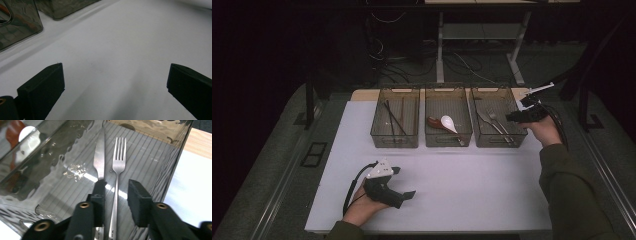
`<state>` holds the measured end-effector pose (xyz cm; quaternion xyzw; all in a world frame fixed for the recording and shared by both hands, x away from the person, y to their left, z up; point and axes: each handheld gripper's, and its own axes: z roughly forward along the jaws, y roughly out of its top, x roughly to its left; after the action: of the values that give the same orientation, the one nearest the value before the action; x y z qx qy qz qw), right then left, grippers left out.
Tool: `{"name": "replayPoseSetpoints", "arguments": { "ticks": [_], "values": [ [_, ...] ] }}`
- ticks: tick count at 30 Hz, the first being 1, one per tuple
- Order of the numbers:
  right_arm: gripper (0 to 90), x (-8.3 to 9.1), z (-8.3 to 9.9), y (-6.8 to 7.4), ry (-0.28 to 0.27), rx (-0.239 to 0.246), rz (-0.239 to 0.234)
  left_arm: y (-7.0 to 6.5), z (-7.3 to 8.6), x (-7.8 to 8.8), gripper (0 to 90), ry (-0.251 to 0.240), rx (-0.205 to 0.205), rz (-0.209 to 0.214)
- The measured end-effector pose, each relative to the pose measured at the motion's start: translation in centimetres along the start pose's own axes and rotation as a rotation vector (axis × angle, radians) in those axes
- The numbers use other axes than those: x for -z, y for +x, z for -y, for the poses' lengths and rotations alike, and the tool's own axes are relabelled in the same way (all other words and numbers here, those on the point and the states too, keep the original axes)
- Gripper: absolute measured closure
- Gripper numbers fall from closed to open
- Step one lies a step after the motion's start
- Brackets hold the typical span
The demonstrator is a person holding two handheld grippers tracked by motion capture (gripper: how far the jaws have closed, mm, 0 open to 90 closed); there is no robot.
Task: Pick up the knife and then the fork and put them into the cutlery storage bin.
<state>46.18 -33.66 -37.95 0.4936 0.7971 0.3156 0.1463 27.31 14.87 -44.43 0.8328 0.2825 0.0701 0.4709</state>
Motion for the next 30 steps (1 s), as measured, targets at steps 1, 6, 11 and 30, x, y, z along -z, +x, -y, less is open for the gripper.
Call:
{"name": "replayPoseSetpoints", "arguments": {
  "ticks": [1, 6, 11, 30],
  "values": [
    [61.5, 0.1, 0.1, 0.0, -0.006, -0.001, -0.007, 0.0, 0.0, 0.0, 0.7, 0.000, 0.001, 0.000],
    [53.4, 0.6, 0.4, -0.2, -0.053, -0.023, -0.028, 0.0, 0.0, 0.0, 0.6, 0.001, 0.001, -0.001],
    [44.7, 1.6, 0.9, -0.1, -0.120, -0.030, -0.076, 0.0, 0.0, 0.0, 0.6, 0.005, 0.000, -0.001],
    [16.6, 4.8, 3.9, 4.4, -0.263, 0.015, -0.116, 0.0, 0.0, -0.1, 0.6, 0.013, -0.004, 0.006]
  ]
}}
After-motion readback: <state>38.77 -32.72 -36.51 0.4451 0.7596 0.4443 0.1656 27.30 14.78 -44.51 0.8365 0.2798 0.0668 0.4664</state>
